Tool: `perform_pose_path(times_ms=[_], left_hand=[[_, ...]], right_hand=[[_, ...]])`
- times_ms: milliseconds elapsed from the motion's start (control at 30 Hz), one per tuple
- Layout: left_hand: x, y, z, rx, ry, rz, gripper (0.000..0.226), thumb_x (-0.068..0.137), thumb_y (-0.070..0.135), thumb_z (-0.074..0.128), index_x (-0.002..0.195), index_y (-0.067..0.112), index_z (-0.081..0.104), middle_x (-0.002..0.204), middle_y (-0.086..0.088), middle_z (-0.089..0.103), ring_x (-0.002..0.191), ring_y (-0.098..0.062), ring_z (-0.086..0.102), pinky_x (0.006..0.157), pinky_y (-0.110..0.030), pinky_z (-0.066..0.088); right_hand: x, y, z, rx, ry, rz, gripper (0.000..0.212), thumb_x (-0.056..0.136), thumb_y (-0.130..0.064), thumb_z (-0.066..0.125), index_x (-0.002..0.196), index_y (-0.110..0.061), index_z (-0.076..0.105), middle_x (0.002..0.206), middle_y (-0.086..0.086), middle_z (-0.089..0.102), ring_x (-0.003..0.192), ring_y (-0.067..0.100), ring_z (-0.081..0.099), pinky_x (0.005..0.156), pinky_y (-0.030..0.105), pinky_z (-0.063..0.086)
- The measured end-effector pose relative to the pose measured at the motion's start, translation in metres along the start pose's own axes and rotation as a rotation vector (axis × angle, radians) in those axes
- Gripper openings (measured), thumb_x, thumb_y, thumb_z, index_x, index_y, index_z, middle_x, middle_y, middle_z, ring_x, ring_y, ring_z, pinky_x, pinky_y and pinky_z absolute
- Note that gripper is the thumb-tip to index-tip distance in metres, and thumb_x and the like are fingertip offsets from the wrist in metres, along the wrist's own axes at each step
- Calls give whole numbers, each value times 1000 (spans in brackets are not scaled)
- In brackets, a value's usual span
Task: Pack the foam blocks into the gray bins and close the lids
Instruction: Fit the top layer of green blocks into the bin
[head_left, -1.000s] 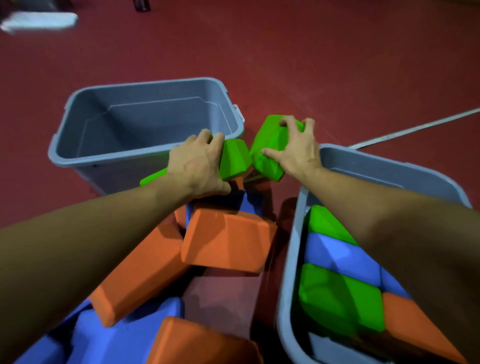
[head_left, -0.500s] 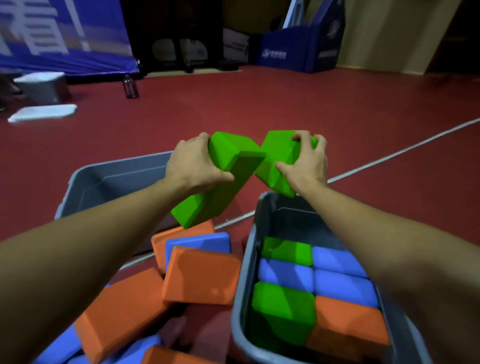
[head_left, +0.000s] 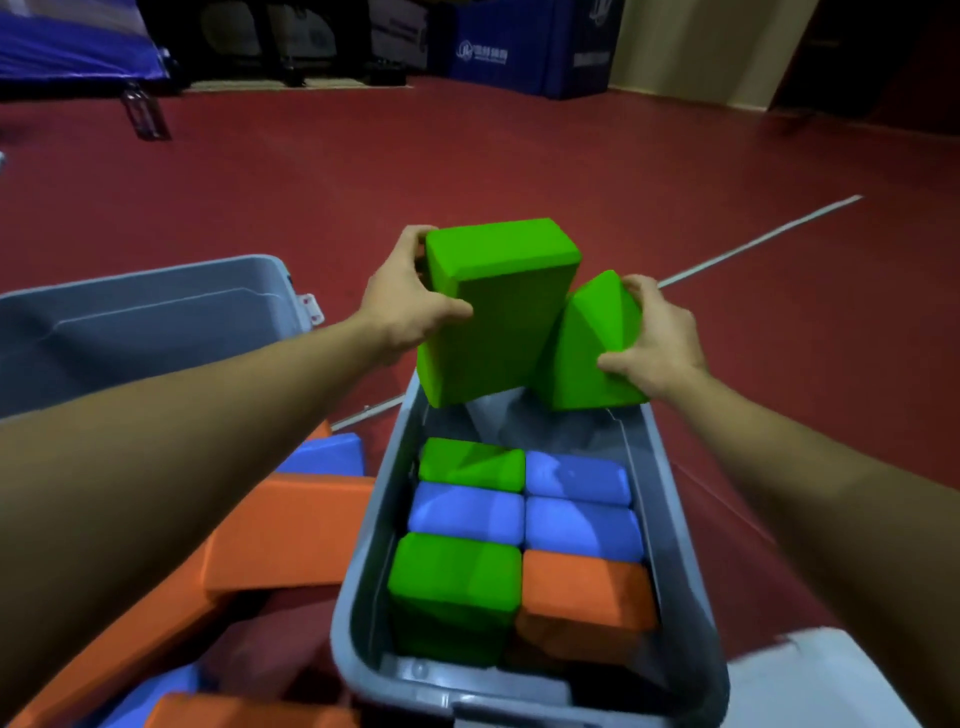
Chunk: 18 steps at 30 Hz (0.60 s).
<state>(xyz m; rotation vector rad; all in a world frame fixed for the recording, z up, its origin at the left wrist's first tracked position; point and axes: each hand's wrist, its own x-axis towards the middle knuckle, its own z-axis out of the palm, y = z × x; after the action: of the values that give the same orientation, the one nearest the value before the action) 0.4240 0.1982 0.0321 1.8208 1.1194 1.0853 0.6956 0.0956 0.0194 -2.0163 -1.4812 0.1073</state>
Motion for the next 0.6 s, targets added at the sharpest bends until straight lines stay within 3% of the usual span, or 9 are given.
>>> perform_pose_path(times_ms=[133, 267, 367, 467, 600], left_hand=[[2, -22, 14, 19, -130, 41, 81, 42, 21, 77, 116, 29, 46, 108, -2, 63, 98, -19, 63, 87, -39, 55], [3, -54, 23, 76, -192, 15, 76, 48, 16, 74, 118, 25, 47, 107, 0, 63, 104, -19, 64, 86, -31, 53], [2, -82, 30, 121, -230, 9, 81, 54, 9, 80, 126, 26, 45, 112, 0, 63, 107, -18, 63, 92, -35, 53], [-2, -105, 34, 216, -330, 15, 102, 57, 9, 76, 143, 42, 32, 120, -3, 60, 106, -18, 62, 90, -31, 52], [-1, -124, 42, 396, -461, 178, 97, 54, 21, 62, 147, 31, 36, 138, -5, 54, 123, -20, 52, 99, -22, 39]], right_hand=[[-1, 30, 18, -143, -114, -69, 95, 55, -19, 88, 139, -25, 41, 120, 17, 62, 108, 36, 57, 89, 35, 45], [5, 38, 33, -227, -202, -142, 92, 58, -14, 83, 139, -24, 41, 113, 20, 59, 104, 36, 56, 85, 34, 44], [9, 45, 44, -273, -278, -205, 91, 58, -10, 80, 139, -23, 43, 114, 17, 62, 105, 34, 57, 85, 33, 43], [10, 58, 60, -294, -362, -251, 92, 56, -8, 79, 141, -19, 44, 130, 11, 60, 117, 29, 57, 97, 31, 43], [7, 71, 78, -323, -429, -299, 93, 59, -7, 79, 144, -13, 42, 144, 8, 49, 131, 27, 47, 109, 29, 32]])
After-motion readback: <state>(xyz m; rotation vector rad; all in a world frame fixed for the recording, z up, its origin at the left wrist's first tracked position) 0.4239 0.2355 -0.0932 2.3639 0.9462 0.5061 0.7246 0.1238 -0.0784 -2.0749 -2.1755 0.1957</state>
